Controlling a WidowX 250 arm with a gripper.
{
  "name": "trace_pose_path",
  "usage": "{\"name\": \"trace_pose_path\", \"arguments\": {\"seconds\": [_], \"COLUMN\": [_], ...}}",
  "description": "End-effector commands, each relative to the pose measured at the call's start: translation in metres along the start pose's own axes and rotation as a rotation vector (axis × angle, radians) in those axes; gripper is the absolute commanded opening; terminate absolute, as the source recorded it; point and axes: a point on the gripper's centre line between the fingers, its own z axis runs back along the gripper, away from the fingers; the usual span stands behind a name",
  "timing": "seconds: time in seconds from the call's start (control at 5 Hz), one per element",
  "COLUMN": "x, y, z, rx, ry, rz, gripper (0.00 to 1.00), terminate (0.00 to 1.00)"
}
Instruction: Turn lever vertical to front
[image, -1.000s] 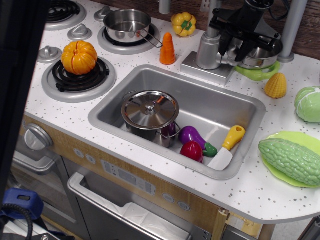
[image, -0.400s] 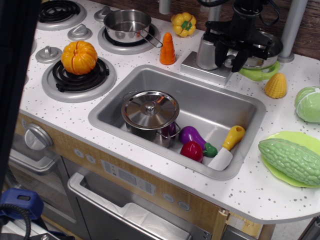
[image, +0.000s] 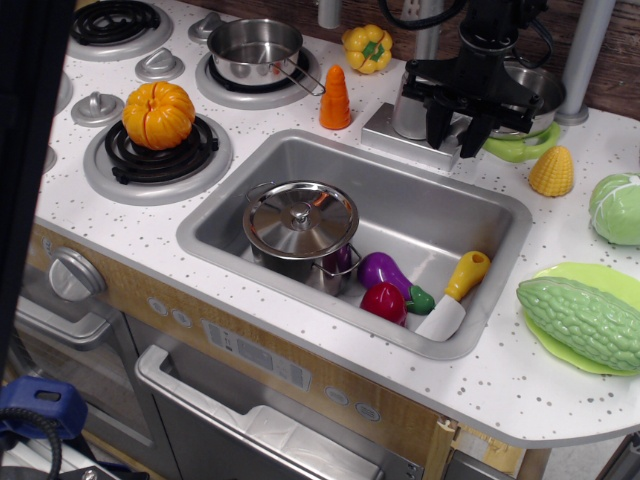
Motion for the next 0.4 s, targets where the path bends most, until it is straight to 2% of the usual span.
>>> {"name": "trace_pose_path", "arguments": {"seconds": [0.0, 0.2], "x": [0.006, 0.008], "y": [-0.02, -0.017], "z": [0.027, 0.046], "rx": [-0.014, 0.056], "ry": [-0.053, -0.038], "rz": [-0.04, -0.064], "gripper": [1.0, 1.0], "terminate": [0.0, 1.0]}}
